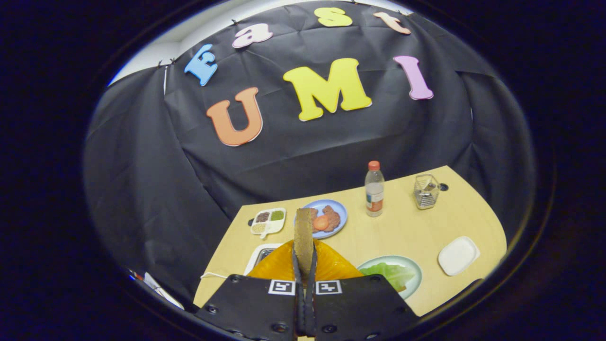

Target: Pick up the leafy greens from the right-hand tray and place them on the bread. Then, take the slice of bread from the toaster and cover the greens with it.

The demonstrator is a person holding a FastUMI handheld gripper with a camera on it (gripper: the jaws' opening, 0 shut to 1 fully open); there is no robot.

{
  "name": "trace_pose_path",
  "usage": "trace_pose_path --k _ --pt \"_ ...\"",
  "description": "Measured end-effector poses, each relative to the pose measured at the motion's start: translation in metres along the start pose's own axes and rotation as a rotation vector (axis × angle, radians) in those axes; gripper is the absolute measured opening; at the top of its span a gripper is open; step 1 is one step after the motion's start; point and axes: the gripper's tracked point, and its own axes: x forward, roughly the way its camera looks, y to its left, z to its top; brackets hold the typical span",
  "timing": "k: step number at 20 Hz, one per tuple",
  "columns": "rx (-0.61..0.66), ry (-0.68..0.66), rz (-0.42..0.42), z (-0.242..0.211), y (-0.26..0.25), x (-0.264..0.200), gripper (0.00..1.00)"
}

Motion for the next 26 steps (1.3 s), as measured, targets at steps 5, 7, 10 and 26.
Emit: trace_pose_path --k 5,7,10,26 --pt "-0.038 0.024 -0.079 -0.021 -0.061 0.002 0.01" --pt "-0.066 0.056 -0.09 -0.039 -0.077 0.01 0.01" --pt "-0.092 0.106 -0.067 -0.068 -0.088 0.023 0.01" --pt "-0.146 0.218 -0.008 -0.15 -0.113 0.064 0.05"
